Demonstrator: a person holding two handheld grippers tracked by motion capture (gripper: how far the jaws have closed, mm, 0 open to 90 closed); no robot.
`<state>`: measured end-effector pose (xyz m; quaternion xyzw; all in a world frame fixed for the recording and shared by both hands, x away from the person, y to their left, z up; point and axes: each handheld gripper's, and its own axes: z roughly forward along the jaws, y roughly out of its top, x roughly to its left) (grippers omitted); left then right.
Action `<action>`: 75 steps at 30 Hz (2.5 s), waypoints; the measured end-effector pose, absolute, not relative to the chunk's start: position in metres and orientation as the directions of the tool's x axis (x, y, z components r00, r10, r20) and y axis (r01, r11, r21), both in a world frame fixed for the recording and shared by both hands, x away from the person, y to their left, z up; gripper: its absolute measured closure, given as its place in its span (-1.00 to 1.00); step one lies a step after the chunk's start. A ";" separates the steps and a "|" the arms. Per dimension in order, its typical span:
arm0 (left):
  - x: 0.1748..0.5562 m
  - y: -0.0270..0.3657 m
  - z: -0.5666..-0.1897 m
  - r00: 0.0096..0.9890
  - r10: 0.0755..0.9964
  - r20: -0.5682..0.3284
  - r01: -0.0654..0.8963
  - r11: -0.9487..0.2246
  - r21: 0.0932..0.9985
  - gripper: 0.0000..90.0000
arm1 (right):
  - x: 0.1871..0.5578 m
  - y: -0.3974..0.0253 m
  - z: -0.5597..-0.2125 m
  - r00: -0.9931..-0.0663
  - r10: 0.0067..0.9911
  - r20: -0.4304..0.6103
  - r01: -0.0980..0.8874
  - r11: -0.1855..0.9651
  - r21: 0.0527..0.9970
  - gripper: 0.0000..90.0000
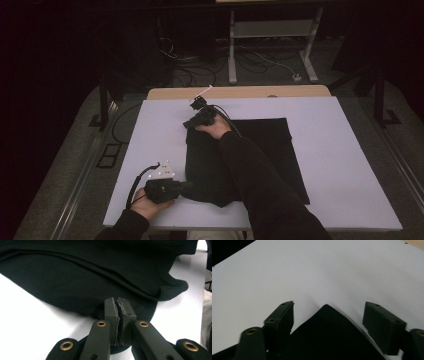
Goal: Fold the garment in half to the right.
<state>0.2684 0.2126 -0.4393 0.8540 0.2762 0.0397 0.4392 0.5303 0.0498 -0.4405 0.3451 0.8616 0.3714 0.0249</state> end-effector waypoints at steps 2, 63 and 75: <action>0.270 0.213 -0.439 0.844 0.501 -0.192 0.446 -0.456 0.770 0.90 | 0.531 0.051 -0.441 -0.761 0.614 0.208 0.574 0.489 0.656 -0.28; 0.274 0.174 -0.402 0.882 0.441 -0.165 0.364 -0.418 0.832 0.90 | 0.517 -0.031 -0.379 -0.756 0.619 0.212 0.552 0.428 0.716 0.89; 0.277 0.155 -0.398 0.899 0.402 -0.172 0.350 -0.425 0.835 0.90 | 0.514 -0.051 -0.371 -0.741 0.638 0.208 0.555 0.408 0.725 0.89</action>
